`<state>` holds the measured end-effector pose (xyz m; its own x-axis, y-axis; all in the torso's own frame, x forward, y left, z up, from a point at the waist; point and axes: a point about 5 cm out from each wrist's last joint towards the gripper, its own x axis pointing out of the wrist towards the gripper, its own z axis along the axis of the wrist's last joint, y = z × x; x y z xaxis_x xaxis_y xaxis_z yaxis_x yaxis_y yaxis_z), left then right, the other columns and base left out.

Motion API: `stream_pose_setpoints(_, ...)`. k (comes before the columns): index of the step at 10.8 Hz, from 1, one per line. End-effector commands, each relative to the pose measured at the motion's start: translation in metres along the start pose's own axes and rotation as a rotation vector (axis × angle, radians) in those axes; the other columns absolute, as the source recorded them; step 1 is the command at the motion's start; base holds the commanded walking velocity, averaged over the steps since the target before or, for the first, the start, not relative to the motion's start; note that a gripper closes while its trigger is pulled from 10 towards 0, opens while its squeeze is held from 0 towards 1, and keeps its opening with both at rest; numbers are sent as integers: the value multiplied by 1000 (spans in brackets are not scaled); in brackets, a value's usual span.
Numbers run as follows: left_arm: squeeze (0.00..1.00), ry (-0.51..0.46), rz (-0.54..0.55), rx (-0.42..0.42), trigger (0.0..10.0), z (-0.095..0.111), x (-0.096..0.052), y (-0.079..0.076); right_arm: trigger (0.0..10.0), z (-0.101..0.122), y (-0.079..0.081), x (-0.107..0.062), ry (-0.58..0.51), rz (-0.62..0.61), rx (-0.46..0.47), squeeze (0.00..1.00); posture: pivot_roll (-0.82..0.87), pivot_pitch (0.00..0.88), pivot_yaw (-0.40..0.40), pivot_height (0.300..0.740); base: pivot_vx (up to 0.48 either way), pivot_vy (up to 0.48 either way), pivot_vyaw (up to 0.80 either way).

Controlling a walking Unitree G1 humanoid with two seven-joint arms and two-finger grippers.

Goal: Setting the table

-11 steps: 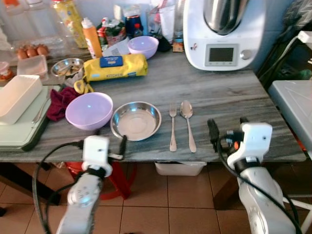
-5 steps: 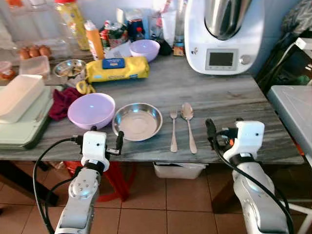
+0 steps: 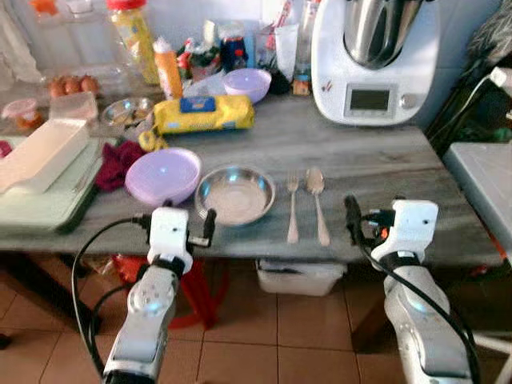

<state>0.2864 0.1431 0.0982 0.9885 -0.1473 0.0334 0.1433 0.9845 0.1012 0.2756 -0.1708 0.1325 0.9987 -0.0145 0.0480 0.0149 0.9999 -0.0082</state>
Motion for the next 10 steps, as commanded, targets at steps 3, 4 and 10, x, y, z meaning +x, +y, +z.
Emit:
stream_pose_setpoints(3, 0, 9, -13, 11, 10000, 0, 5, 0, 10000, 1, 5, 2, -13, -3, 4, 0, -117, 0, 61, 740, -280, 0, 0)
stream_pose_setpoints(4, 0, 6, -25, 8, 10000, 1, 5, -3, 10000, 2, 5, 2, -18, -7, 4, 0, -114, 0, 59, 740, -289, 0, 0)
stream_pose_setpoints(10, 0, -22, -5, -9, 10000, 6, 6, -12, 10000, 9, 3, 13, -42, 9, -8, 0, -89, 29, 18, 740, -280, 0, 0)
